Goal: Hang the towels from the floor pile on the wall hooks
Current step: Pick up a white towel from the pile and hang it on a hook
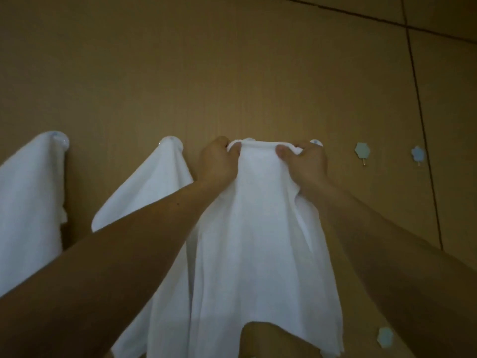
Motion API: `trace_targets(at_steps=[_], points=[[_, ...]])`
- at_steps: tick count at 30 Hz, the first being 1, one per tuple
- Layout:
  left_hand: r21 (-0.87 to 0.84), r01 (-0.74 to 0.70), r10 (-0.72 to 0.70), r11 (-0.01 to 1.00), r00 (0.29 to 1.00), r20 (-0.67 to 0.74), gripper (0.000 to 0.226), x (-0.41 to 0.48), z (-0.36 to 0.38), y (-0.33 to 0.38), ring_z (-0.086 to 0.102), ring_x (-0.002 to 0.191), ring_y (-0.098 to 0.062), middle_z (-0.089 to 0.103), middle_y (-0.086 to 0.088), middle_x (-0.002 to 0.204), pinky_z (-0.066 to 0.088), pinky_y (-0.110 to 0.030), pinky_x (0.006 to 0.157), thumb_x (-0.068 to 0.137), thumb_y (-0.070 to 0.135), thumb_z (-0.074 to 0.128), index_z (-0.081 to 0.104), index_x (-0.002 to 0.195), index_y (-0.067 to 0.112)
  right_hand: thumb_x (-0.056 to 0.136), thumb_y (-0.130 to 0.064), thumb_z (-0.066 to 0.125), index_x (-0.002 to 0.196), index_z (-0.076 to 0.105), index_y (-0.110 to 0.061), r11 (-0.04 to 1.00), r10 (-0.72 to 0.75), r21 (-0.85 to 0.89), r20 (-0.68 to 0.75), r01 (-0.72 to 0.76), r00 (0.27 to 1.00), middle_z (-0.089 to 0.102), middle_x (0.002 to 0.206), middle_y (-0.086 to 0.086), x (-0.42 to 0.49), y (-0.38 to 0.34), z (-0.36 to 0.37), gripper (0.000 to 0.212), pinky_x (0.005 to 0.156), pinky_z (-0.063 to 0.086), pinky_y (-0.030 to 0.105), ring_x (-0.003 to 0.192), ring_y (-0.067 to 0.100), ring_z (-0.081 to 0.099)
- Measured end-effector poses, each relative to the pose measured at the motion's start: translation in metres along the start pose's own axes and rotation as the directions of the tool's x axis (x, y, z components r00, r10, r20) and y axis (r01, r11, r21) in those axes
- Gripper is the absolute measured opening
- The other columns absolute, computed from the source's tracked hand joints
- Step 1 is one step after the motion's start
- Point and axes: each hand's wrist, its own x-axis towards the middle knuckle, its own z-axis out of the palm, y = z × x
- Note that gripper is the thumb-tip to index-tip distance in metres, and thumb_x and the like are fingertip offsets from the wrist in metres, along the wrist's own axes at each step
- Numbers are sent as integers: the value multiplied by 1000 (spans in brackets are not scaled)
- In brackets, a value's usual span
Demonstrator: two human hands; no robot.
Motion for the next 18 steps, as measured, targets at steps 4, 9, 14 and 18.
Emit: trace_targets(at_steps=[4, 9, 14, 18], points=[[160, -39, 56, 986, 993, -102, 27, 48, 6, -3, 40, 58, -6, 44, 12, 64, 24, -24, 52, 96, 39, 47, 52, 79, 19, 85, -41, 67, 115, 66, -13, 997, -71, -20, -15, 71, 997, 68, 108, 2, 51, -10, 23, 40, 85, 48, 29, 100, 21, 63], [379, -99, 121, 920, 992, -35, 21, 65, 13, -23, 46, 69, -18, 45, 10, 66, 33, -30, 64, 91, 42, 50, 51, 83, 22, 86, -43, 65, 123, 62, -14, 986, -31, -161, 81, 43, 996, 66, 119, 4, 74, 6, 34, 47, 89, 51, 36, 106, 25, 63], [455, 90, -131, 886, 989, 61, 40, 51, 15, -27, 49, 59, -18, 59, 0, 71, 31, -26, 50, 83, 51, 58, 53, 69, 13, 71, -48, 73, 112, 61, -21, 988, 45, -152, 101, -29, 994, 65, 101, -5, 66, 26, 32, 50, 79, 51, 35, 90, 19, 63], [373, 405, -518, 835, 808, 282, 46, 39, 8, -12, 56, 59, -19, 60, -2, 65, 34, -25, 48, 67, 59, 67, 60, 69, 14, 69, -29, 72, 68, 58, -17, 987, 132, -122, 210, -108, 969, 59, 64, -3, 60, 31, 27, 19, 60, 45, 30, 62, 18, 58]])
